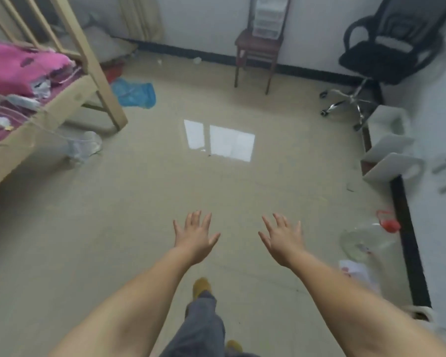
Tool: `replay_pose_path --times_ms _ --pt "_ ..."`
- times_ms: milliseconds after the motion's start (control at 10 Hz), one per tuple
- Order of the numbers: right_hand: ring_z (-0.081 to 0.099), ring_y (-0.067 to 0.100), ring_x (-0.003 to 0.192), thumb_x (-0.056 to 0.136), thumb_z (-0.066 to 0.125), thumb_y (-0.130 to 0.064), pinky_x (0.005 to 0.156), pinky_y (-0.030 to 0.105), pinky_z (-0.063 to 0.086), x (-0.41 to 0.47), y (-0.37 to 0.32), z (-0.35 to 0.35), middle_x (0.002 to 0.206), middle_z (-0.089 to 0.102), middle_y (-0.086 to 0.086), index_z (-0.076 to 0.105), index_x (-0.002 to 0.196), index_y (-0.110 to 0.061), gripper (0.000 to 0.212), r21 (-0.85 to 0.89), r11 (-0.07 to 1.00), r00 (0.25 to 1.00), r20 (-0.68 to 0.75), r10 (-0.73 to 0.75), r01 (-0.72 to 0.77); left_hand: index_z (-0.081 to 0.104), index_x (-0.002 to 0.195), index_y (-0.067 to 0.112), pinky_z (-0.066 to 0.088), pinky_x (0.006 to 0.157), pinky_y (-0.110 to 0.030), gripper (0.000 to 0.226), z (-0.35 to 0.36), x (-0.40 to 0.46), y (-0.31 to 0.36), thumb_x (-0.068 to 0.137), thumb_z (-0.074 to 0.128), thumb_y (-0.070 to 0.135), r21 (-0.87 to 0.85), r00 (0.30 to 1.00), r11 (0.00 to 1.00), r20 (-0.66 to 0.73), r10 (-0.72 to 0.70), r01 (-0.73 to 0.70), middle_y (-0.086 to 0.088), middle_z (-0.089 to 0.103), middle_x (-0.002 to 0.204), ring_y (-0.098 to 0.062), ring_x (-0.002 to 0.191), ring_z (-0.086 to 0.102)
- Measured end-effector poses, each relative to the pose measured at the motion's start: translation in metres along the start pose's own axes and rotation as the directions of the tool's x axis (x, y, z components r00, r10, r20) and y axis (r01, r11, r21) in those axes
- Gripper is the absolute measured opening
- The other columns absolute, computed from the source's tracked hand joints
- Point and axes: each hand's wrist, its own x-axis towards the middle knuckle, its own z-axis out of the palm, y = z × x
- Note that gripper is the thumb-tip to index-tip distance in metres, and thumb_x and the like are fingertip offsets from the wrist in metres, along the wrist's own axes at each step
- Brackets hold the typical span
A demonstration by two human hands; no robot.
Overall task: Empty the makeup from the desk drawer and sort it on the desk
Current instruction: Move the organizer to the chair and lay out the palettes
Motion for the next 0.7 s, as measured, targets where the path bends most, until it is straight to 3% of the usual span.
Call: replay_pose_path --times_ms 300,500,700 --pt "0.01 0.019 0.146 0.099 0.016 -0.05 0.115 0.054 0.005 0.153 0.041 -0.086 0.158 0.013 0.004 0.014 0.15 -0.028 0.056 0.125 0.982 0.985 -0.079 0.154 -0.143 0.001 0.151 0.024 -0.005 0.113 -0.058 0.068 -0.105 0.19 0.042 0.095 0.017 0.059 0.078 0.983 0.98 -0.007 0.183 -0.182 -0.005 -0.003 0.159 -0.021 0.147 -0.006" --pt "0.013 0.019 0.145 0.1 0.017 -0.049 0.116 0.051 0.006 0.272 0.051 -0.189 0.158 0.015 0.004 0.017 0.15 -0.028 0.054 0.189 0.964 0.964 -0.154 0.217 -0.187 0.003 0.151 0.024 -0.005 0.113 -0.058 0.067 -0.211 0.32 0.043 0.096 0.016 0.058 0.118 0.973 0.969 -0.057 0.225 -0.218 -0.006 -0.002 0.159 -0.022 0.147 -0.005" --pt "0.015 0.019 0.145 0.1 0.017 -0.049 0.116 0.051 0.006 0.384 0.061 -0.249 0.158 0.016 0.004 0.018 0.149 -0.028 0.054 0.189 0.965 0.968 -0.142 0.208 -0.18 0.003 0.151 0.024 -0.005 0.114 -0.058 0.066 -0.273 0.426 0.047 0.096 0.016 0.058 0.132 0.971 0.965 -0.045 0.234 -0.226 -0.005 -0.002 0.16 -0.022 0.147 -0.005"
